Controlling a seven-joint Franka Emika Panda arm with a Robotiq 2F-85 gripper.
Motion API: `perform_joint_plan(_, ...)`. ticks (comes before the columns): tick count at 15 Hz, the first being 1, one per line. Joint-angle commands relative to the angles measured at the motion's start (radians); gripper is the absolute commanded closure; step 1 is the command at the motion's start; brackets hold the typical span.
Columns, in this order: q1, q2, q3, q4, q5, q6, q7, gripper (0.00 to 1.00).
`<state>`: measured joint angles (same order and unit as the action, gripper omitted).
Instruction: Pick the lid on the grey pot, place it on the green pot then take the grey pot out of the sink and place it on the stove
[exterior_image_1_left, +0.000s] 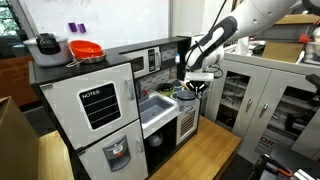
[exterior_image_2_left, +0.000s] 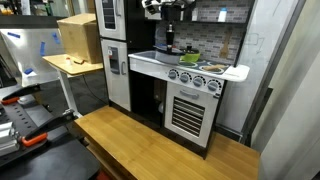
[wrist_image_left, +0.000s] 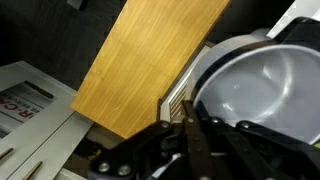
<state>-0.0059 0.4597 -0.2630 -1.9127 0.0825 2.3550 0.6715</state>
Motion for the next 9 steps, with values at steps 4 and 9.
perform_joint_plan(4, -0.027, 0.021, -0.034, 0.024, -0.048, 0.039, 0.172, 0.99)
perform_joint_plan(9, -0.086, 0.117, -0.002, 0.168, 0.012, 0.020, 0.157, 0.99)
